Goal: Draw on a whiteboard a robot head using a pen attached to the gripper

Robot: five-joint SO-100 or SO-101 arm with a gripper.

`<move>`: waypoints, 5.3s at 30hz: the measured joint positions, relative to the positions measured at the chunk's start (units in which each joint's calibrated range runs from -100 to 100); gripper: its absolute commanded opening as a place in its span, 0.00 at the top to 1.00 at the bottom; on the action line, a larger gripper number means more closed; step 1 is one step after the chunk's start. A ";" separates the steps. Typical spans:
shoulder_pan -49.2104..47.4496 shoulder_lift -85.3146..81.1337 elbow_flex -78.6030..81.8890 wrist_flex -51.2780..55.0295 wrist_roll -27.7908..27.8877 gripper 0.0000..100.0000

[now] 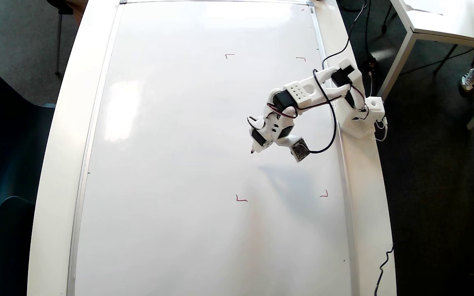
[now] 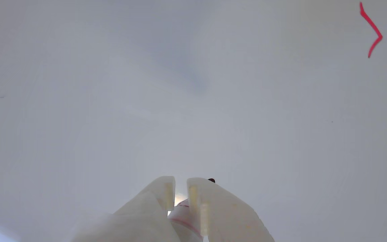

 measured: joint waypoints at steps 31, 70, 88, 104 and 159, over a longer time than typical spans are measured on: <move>-1.58 2.20 12.06 -9.38 2.43 0.99; 0.00 -41.34 71.45 -9.38 6.71 0.99; 32.35 -43.37 74.28 -9.21 22.77 0.99; 51.13 -36.09 66.97 -8.87 32.07 0.99; 23.91 5.42 7.22 -5.24 16.27 0.99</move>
